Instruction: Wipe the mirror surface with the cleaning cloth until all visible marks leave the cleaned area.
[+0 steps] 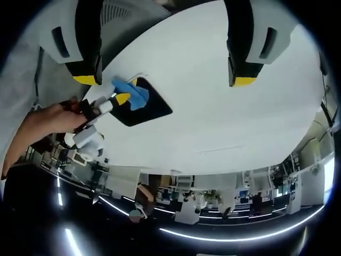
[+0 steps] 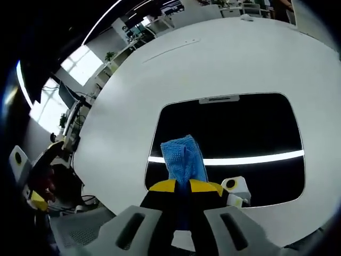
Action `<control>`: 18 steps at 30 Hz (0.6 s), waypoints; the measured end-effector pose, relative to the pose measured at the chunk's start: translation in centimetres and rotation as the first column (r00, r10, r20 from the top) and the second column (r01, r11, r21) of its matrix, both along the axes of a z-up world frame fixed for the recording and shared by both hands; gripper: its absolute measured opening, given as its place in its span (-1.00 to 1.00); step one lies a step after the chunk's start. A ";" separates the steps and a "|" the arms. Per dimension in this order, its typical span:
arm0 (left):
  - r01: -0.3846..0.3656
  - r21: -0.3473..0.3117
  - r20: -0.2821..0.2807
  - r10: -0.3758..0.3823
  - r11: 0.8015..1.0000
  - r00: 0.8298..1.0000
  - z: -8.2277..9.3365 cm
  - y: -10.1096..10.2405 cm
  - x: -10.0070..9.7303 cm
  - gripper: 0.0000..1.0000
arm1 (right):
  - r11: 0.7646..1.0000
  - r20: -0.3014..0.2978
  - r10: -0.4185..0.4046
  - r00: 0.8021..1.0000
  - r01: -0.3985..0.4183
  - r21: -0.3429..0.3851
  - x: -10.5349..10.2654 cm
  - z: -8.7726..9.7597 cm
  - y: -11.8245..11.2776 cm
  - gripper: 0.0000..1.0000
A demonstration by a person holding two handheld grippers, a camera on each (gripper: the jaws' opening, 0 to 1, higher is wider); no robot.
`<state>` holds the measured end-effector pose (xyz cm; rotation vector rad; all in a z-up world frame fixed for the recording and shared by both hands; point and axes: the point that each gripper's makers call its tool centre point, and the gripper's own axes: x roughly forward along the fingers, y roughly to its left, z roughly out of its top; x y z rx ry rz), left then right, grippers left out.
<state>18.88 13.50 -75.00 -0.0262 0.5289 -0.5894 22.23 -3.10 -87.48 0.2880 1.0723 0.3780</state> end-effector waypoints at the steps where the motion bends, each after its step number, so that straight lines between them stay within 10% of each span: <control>1: 0.003 0.002 -0.002 -0.003 1.000 1.000 -0.1 0.0 -0.1 0.97 | 1.000 0.000 0.000 1.000 0.000 0.005 -0.1 0.0 0.0 -0.97; 18: 0.006 -0.004 -0.004 -0.006 1.000 1.000 -0.6 0.0 0.2 0.98 | 0.999 -0.042 0.005 0.999 -0.004 0.039 -1.3 0.0 0.3 -0.97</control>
